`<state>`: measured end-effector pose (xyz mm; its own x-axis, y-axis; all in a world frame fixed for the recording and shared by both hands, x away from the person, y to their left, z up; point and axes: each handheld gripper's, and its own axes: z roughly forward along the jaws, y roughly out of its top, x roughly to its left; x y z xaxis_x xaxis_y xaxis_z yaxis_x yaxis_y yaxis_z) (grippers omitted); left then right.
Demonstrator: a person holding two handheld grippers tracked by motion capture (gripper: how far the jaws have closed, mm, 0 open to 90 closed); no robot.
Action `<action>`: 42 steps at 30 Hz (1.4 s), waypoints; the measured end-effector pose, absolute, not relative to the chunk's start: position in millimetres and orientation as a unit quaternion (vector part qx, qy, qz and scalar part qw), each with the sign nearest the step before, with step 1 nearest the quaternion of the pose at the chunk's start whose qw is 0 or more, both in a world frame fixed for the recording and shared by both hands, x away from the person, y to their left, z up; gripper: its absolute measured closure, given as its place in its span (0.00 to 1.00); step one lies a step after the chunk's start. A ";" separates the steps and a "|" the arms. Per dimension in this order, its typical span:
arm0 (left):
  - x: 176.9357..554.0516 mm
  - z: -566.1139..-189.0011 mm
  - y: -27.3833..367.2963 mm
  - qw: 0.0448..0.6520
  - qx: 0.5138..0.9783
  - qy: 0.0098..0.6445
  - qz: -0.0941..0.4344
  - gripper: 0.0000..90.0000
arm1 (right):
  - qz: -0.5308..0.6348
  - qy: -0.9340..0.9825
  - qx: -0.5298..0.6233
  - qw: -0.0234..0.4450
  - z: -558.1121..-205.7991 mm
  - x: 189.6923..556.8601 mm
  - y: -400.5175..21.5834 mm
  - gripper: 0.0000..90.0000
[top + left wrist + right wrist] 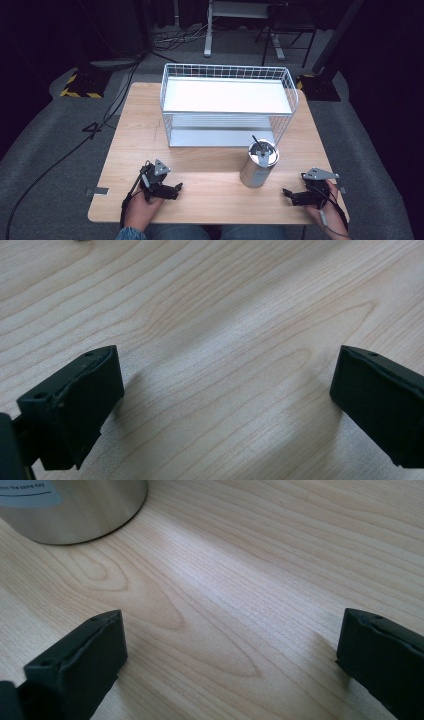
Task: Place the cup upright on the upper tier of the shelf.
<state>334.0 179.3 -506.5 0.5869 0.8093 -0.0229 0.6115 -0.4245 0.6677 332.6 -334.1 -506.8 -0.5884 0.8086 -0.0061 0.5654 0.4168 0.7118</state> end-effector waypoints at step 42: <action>333.5 -506.2 179.4 0.321 0.830 0.429 0.154 0.01 | 0.375 0.826 0.386 0.168 -453.9 324.0 -321.6 0.00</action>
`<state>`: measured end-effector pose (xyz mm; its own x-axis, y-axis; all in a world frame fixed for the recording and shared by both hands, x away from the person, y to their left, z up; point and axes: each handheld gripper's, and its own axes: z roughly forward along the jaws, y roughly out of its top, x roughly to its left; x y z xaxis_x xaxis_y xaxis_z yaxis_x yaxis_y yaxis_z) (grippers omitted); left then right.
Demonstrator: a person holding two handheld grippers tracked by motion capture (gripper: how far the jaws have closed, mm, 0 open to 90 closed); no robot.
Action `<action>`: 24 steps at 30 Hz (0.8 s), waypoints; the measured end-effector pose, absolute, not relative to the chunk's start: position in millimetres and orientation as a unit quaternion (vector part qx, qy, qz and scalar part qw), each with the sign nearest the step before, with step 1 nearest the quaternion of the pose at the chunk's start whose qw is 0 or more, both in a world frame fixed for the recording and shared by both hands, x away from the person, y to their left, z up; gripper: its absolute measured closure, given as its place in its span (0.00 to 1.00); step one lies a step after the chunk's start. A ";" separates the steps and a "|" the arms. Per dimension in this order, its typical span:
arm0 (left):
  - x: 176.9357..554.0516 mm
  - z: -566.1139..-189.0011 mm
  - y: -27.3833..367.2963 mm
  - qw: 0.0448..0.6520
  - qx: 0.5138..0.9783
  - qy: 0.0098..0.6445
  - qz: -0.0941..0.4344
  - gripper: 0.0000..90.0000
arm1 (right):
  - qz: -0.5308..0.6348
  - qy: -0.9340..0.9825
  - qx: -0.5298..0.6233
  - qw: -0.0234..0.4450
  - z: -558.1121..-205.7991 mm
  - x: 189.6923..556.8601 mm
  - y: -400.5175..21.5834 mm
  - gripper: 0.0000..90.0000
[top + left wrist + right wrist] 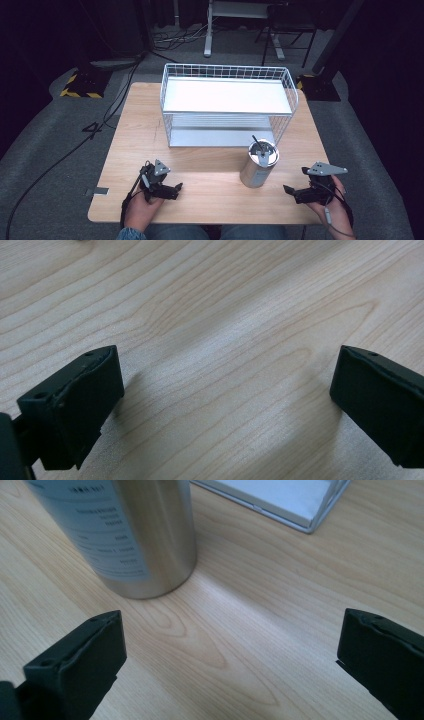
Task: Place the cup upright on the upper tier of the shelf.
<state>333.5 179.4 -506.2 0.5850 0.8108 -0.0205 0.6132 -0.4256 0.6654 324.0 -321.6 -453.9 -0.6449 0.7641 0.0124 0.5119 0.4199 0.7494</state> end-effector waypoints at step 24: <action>333.5 -506.2 179.4 0.321 0.830 0.429 0.154 0.01 | 0.454 0.802 0.334 0.195 -425.2 329.2 -285.2 0.00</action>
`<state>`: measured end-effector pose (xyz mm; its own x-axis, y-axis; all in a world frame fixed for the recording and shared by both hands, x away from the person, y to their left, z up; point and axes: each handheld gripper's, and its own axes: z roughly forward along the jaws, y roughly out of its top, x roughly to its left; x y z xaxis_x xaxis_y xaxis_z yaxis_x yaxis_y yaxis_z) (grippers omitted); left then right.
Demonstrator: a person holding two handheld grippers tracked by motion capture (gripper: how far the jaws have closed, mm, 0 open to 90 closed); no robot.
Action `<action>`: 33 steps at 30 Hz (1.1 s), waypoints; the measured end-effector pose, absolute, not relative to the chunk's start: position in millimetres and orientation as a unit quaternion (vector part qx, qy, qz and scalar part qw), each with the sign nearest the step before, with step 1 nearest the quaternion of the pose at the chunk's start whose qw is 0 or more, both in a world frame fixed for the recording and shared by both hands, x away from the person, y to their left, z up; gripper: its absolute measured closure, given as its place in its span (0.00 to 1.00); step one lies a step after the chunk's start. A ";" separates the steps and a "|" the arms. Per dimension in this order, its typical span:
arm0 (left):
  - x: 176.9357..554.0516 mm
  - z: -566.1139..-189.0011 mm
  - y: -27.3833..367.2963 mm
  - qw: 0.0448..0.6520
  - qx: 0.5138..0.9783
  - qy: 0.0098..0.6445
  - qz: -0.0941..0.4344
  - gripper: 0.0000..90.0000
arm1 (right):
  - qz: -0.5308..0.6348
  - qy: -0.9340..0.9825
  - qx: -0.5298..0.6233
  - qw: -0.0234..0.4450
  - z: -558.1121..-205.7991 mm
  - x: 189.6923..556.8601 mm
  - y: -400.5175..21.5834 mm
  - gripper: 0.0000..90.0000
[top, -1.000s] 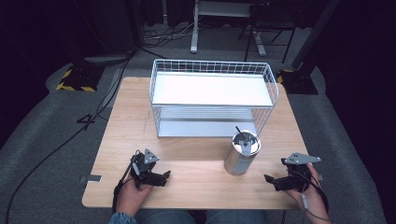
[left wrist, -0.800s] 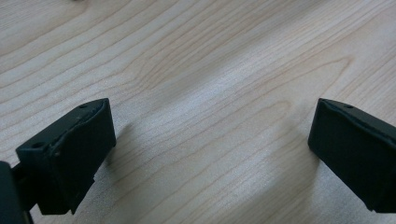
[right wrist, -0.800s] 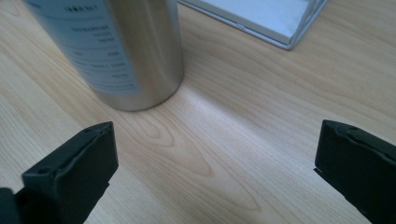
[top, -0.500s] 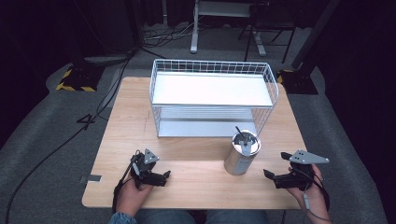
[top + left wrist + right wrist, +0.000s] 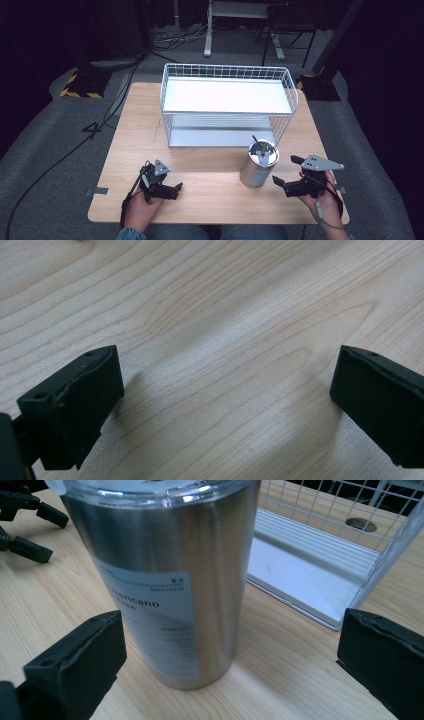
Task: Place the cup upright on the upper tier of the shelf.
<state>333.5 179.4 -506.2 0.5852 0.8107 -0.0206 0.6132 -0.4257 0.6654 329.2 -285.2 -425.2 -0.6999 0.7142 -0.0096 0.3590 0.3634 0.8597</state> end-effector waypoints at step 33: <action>333.5 -506.2 179.4 0.321 0.830 0.429 0.154 0.01 | 0.495 0.794 0.315 0.159 -422.6 356.8 -234.2 0.00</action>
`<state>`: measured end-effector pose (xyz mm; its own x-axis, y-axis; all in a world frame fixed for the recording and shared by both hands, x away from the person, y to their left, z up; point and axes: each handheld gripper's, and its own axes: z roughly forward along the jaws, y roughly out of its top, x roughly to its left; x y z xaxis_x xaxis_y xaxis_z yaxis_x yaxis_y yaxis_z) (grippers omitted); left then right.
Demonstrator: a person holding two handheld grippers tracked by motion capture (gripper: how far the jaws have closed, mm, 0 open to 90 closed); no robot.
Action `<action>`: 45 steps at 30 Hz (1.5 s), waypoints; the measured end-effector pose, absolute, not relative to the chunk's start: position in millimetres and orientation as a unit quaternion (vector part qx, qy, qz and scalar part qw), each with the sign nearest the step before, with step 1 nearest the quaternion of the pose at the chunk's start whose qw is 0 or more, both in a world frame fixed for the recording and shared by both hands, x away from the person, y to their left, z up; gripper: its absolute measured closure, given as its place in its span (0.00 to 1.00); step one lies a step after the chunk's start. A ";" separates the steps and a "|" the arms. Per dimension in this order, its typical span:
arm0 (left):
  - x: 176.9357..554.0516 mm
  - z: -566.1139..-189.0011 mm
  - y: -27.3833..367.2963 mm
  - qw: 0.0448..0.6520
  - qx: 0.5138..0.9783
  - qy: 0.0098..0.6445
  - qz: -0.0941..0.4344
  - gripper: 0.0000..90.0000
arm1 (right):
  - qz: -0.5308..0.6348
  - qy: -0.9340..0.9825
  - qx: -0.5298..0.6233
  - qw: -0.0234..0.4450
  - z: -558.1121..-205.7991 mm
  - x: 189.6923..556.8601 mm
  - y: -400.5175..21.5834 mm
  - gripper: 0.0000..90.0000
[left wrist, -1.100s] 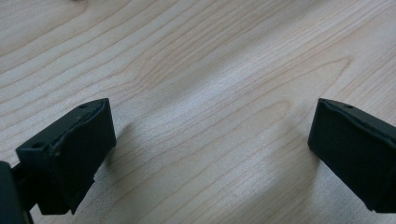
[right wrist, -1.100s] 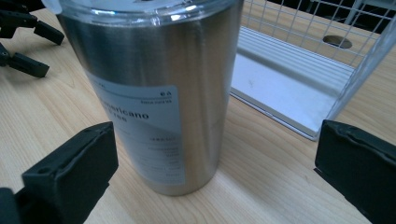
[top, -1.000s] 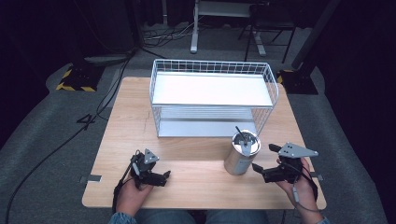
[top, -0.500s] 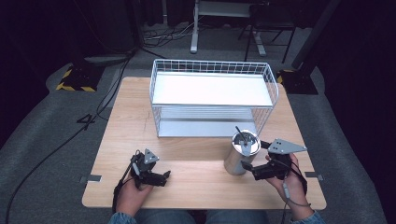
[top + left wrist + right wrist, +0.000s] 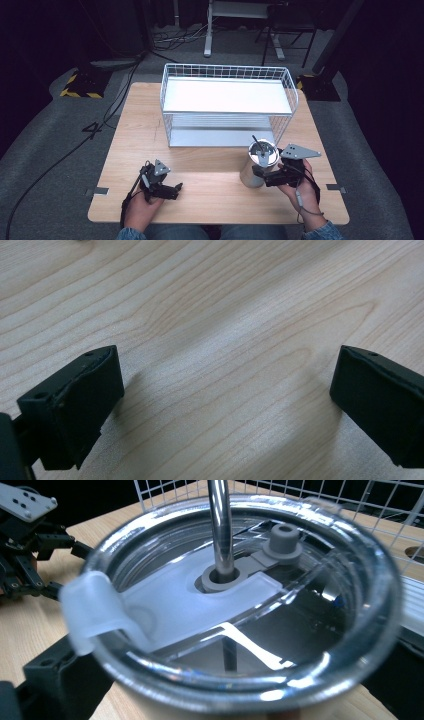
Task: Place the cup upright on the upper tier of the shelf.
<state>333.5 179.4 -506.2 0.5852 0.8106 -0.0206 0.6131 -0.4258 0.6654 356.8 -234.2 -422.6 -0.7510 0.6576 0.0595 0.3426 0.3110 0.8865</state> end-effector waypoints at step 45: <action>333.5 -506.2 179.4 0.322 0.830 0.429 0.154 0.01 | 0.461 0.803 0.326 0.188 -401.7 356.9 -219.9 0.04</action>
